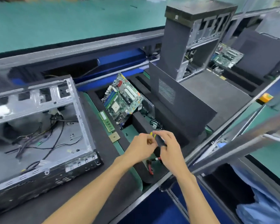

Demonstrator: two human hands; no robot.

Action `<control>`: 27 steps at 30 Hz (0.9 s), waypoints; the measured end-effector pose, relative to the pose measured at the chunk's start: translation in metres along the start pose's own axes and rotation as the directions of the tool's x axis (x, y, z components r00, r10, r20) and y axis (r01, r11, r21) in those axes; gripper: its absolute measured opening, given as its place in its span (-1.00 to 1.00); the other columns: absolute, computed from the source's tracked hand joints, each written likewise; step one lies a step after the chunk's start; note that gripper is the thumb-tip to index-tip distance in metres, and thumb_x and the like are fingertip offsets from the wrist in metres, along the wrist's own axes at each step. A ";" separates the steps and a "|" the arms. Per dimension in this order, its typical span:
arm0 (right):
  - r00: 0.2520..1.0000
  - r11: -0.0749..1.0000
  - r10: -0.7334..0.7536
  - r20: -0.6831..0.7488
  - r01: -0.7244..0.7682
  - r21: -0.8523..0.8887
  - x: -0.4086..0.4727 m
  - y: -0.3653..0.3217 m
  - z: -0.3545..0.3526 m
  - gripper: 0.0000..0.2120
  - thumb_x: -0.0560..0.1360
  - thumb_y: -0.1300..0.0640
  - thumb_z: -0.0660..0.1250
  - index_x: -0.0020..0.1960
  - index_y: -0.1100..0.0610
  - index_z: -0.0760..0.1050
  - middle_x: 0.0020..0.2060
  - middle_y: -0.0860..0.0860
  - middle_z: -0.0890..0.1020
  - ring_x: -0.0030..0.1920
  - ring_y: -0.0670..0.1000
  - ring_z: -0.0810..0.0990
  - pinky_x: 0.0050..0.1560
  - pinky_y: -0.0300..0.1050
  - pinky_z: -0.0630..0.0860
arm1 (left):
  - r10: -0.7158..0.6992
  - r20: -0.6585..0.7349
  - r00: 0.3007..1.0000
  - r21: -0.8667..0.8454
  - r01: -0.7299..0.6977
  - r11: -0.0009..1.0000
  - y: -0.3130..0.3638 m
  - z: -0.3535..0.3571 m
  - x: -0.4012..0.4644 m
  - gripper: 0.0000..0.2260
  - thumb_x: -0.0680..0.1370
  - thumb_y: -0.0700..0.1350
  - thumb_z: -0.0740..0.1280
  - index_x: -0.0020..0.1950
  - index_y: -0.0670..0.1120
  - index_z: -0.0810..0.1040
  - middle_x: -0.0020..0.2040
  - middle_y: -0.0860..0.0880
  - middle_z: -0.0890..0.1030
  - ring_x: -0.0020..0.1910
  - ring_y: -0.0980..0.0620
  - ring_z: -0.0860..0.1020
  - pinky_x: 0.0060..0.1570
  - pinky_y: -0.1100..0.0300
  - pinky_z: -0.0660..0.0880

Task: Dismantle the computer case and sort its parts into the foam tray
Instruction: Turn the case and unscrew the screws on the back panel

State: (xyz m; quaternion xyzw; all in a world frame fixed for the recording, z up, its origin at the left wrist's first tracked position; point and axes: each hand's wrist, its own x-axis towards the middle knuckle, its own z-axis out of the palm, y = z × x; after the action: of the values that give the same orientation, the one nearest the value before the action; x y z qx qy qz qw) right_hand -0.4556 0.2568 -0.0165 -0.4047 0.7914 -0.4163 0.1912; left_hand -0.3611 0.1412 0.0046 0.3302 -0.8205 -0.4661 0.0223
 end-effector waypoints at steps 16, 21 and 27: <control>0.923 0.823 -0.177 0.342 -0.052 0.566 -0.030 -0.147 0.118 -0.87 0.58 0.05 0.17 -0.07 -0.05 0.49 -0.45 -0.12 0.33 -0.47 -0.07 0.27 -0.50 -0.18 0.29 | -0.073 -0.615 0.785 -0.072 0.036 0.997 -0.077 -0.168 -0.176 -0.81 0.57 -0.22 0.29 -0.02 0.08 0.58 -0.19 0.07 0.67 -0.16 0.08 0.58 -0.06 0.14 0.50; 0.828 0.814 -0.049 0.558 -0.291 0.503 -0.081 -0.177 0.160 -0.64 0.70 0.11 0.07 -0.17 -0.09 0.52 -0.42 -0.05 0.32 -0.49 -0.07 0.18 -0.51 -0.29 0.09 | -0.010 -0.632 0.775 0.253 0.219 0.942 -0.152 -0.173 -0.232 -0.71 0.54 -0.16 0.37 0.26 0.02 0.56 0.14 0.09 0.61 0.19 0.05 0.49 0.32 0.11 0.29; 0.825 0.839 0.061 0.562 -0.347 0.419 -0.147 -0.169 0.183 -0.73 0.68 0.12 0.12 -0.10 0.03 0.53 -0.44 0.01 0.34 -0.50 -0.04 0.19 -0.54 -0.26 0.13 | 0.170 -0.599 0.783 0.413 0.120 0.903 -0.185 -0.156 -0.244 -0.62 0.54 -0.06 0.43 0.35 0.00 0.55 0.19 0.06 0.63 0.19 0.02 0.54 0.26 0.08 0.32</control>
State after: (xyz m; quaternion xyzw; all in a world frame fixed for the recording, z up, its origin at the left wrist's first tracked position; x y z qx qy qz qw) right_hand -0.1693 0.2275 0.0098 -0.3484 0.6112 -0.4569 0.5443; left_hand -0.0198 0.0971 0.0148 0.4505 -0.8530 -0.1384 0.2243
